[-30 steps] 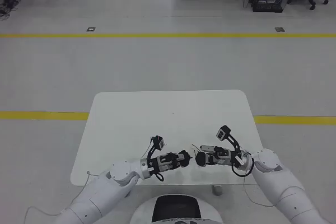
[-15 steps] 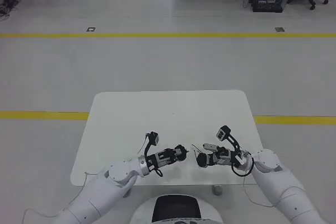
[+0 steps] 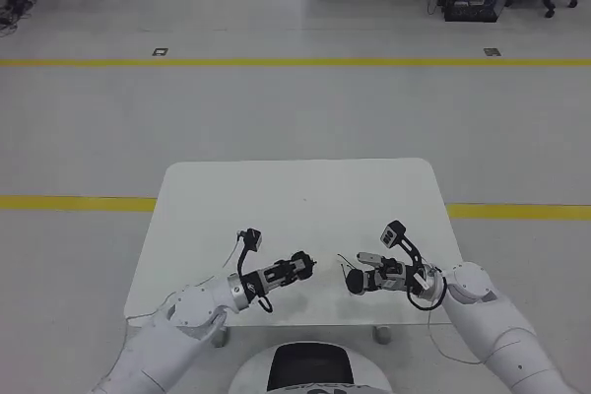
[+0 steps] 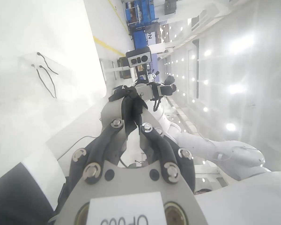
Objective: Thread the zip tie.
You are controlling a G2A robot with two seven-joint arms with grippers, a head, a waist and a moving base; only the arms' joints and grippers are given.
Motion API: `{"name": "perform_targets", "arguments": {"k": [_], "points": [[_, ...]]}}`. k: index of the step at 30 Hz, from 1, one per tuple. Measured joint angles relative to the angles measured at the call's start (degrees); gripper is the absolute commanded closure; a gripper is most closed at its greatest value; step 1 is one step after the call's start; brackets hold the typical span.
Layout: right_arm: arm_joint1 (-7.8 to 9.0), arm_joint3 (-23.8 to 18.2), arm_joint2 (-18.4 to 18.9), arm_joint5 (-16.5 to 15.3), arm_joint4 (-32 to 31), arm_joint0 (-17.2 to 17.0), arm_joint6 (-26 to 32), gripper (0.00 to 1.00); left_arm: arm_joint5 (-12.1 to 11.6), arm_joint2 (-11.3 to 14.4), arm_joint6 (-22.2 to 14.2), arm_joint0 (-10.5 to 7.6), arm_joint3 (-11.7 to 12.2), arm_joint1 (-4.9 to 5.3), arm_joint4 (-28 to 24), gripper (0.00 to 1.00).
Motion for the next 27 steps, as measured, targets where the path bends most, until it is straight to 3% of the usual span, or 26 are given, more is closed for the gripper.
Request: {"name": "perform_targets", "arguments": {"k": [3,6,9,13,16,19,27], "points": [[0.01,-0.1,0.04,0.0,-0.14,0.04,-0.14,0.0,0.0,-1.15,-0.87,0.43,-0.39,-0.28,-0.79,1.0],[0.52,-2.55,0.97,1.17,-6.09,0.75,-3.98,0.0,0.0,-2.34,-2.03,0.99,-0.7,-0.6,-1.64,1.0],[1.46,-7.34,2.32,6.63,-17.34,1.19,-8.66,0.0,0.0,-3.43,-3.1,1.64,-0.93,-0.94,-1.93,1.0],[2.47,-15.27,2.64,19.06,-31.65,1.66,-12.84,0.0,0.0,-4.73,-4.03,2.65,-1.2,-1.45,-1.68,1.0],[2.81,-19.82,1.24,25.27,-39.91,1.55,-14.1,0.0,0.0,-5.63,-4.57,3.33,-1.44,-1.81,-1.55,1.0],[2.99,-21.67,-0.91,27.82,-46.74,1.25,-13.59,0.0,0.0,-6.3,-5.28,3.84,-1.37,-2.22,-1.65,1.0],[2.99,-21.59,-1.01,28.16,-47.09,1.16,-13.78,0.0,0.0,-6.51,-5.7,3.94,-0.98,-2.58,-1.4,1.0]]}}
